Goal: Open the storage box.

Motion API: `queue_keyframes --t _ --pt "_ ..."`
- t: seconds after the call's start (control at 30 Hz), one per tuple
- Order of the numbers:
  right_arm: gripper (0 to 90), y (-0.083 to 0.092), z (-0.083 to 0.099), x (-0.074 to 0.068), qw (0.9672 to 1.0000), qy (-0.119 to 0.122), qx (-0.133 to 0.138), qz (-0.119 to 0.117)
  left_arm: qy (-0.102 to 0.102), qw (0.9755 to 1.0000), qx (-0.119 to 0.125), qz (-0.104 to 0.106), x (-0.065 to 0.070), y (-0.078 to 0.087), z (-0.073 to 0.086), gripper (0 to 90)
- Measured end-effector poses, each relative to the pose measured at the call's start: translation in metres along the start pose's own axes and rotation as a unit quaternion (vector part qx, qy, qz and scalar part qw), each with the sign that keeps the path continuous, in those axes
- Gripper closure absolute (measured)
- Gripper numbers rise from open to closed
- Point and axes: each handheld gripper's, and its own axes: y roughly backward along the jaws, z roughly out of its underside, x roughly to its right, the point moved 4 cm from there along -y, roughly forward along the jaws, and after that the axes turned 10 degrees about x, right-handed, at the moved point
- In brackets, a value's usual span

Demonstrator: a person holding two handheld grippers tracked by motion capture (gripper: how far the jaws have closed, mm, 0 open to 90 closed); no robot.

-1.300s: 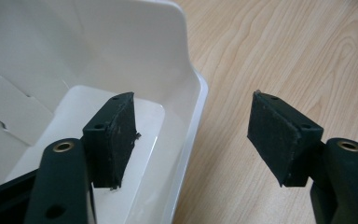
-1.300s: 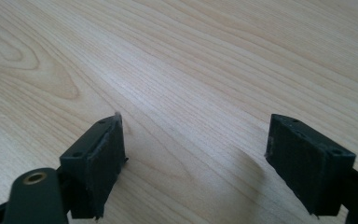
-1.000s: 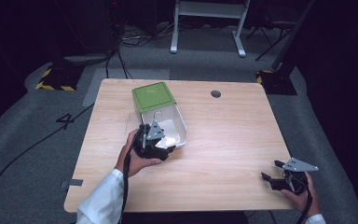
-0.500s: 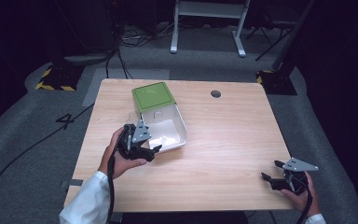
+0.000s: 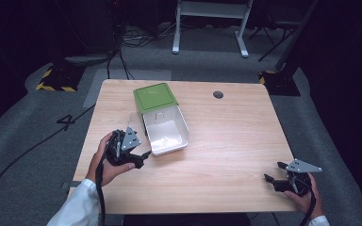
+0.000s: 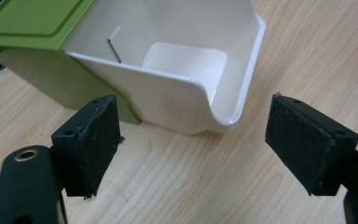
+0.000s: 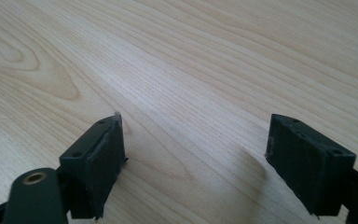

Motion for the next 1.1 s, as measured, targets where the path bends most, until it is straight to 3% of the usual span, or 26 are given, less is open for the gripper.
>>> queue_keyframes --t 0.23,0.57,0.9,1.1 --pt "19.4 0.000 0.000 0.000 1.0000 -0.002 -0.001 -0.002 0.011 0.9995 -0.017 -0.023 -0.008 0.007 0.019 17.4" --pt "19.4 0.000 0.000 0.001 1.0000 -0.005 -0.002 -0.004 0.035 0.9974 -0.051 -0.037 -0.015 0.012 0.062 17.4" --pt "19.4 0.000 0.000 0.001 1.0000 -0.005 -0.002 -0.004 0.066 0.9948 -0.066 -0.040 -0.020 0.015 0.098 17.5" --pt "19.4 0.000 0.000 0.001 1.0000 -0.006 -0.002 -0.004 0.073 0.9931 -0.081 -0.043 -0.022 0.015 0.114 17.4"
